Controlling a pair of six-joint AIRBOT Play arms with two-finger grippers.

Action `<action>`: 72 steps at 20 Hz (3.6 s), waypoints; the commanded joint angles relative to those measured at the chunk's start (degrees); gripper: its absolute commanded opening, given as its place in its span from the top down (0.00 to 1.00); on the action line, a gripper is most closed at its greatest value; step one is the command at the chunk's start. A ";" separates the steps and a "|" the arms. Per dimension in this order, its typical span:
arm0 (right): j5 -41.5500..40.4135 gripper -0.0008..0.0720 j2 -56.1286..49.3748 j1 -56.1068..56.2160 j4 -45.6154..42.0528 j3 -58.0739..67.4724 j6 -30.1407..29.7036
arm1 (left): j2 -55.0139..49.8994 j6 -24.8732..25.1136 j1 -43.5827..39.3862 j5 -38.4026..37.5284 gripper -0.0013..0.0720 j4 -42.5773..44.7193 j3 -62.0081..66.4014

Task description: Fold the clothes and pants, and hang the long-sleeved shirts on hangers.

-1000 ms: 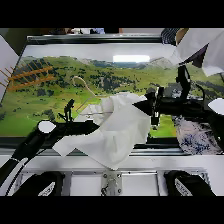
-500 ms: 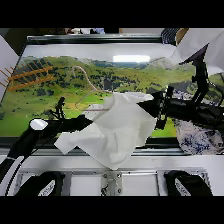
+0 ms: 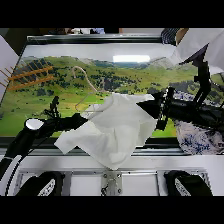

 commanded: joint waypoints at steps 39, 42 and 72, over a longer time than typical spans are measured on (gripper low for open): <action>1.27 0.97 1.62 0.00 -4.87 0.13 2.80 | -9.53 -0.46 4.07 -4.44 0.96 10.82 13.46; 3.28 0.97 1.84 0.00 -5.95 0.15 3.30 | -11.52 -0.44 4.04 -4.57 0.96 10.64 13.49; 14.60 0.97 1.16 0.09 -1.99 0.26 7.69 | -11.65 0.76 6.84 -16.63 0.96 13.70 40.19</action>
